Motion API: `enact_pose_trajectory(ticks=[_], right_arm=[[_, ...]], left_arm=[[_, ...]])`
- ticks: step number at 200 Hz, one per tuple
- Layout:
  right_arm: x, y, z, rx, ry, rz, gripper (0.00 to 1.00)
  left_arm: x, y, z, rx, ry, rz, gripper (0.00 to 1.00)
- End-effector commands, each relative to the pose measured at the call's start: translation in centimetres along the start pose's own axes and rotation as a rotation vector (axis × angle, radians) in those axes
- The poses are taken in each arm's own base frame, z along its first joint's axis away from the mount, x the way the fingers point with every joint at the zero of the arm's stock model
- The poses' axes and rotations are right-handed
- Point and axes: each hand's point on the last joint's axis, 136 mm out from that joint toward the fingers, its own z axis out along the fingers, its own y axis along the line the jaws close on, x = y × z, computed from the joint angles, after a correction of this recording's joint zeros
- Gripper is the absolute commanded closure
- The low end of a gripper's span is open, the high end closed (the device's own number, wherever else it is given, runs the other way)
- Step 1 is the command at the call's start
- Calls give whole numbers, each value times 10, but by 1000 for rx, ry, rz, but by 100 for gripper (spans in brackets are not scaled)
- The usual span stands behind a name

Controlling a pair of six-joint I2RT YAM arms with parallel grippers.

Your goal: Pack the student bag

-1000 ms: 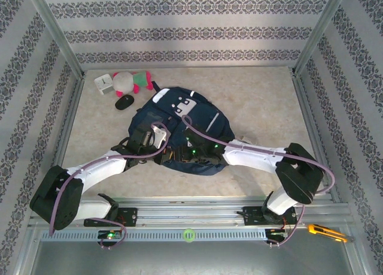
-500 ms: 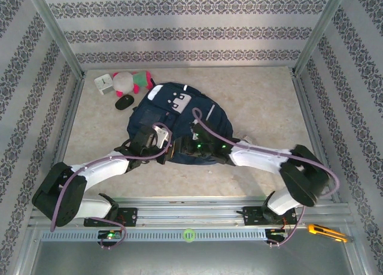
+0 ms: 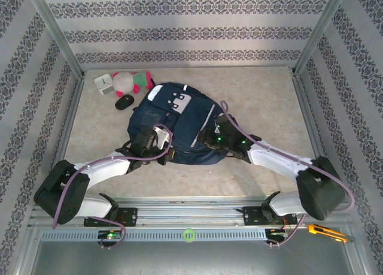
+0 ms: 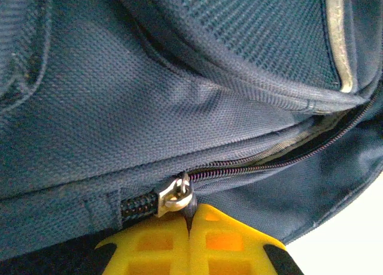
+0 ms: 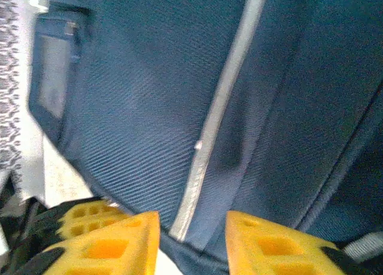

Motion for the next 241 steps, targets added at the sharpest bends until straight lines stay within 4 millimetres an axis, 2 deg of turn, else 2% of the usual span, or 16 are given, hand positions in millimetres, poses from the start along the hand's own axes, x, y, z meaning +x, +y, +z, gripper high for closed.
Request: enact_pose_trajectory(ticks=[1,13,31,60,76,103,126,140,159,172,190,213,241], right_arm=[[2,-13,24,10,-15,25,71],[4,-24,37,10,-17,42,75],[8,-28,51,-3,-16,51,79],[14,-31,64,0,-14,55,81],[12,-29,65,-10,-22,61,81],[-2,-26,55,-16,-46,39,81],[-17,-22,47,-44,-45,-7,78],[-24,-12,43,-95,-23,-54,73],[-28,5,31,-154,9,-130,63],[-27,14,20,-166,31,-189,57],[-21,22,1,-160,60,-254,54],[-13,27,-24,-154,67,-313,53],[8,31,-45,-137,69,-384,53]], left_arm=[[0,-22,4,110,-4,39,100],[2,-26,5,131,4,44,100],[5,-33,7,165,19,58,100],[8,-51,16,228,50,94,100],[10,-65,20,275,65,122,96],[-1,-73,14,297,9,149,79],[-13,-75,-6,268,-42,222,59],[-19,-75,-23,245,-57,288,47],[-27,-68,-49,189,-83,381,35],[-35,-60,-68,146,-107,450,30],[-36,-43,-83,66,-100,605,25],[-37,-17,-81,-52,-35,804,20],[-44,9,-61,-92,10,932,10]])
